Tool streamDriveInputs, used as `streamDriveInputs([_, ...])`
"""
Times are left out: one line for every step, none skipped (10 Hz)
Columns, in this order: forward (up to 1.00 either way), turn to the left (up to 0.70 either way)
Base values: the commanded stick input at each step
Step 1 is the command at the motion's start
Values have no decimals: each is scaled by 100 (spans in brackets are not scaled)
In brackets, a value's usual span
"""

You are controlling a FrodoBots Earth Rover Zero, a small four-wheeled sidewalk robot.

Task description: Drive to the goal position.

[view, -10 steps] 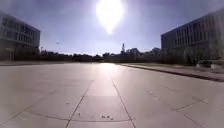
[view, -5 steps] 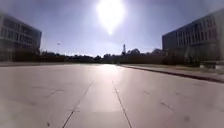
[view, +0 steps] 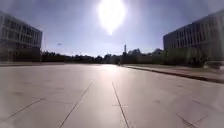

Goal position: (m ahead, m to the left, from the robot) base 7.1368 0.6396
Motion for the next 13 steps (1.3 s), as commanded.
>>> streamDriveInputs([100,0])
streamDriveInputs([100,0])
streamDriveInputs([100,0])
streamDriveInputs([100,0])
streamDriveInputs([100,0])
streamDriveInputs([100,0])
streamDriveInputs([100,0])
streamDriveInputs([100,0])
streamDriveInputs([100,0])
streamDriveInputs([100,0])
streamDriveInputs([100,0])
streamDriveInputs([100,0])
streamDriveInputs([100,0])
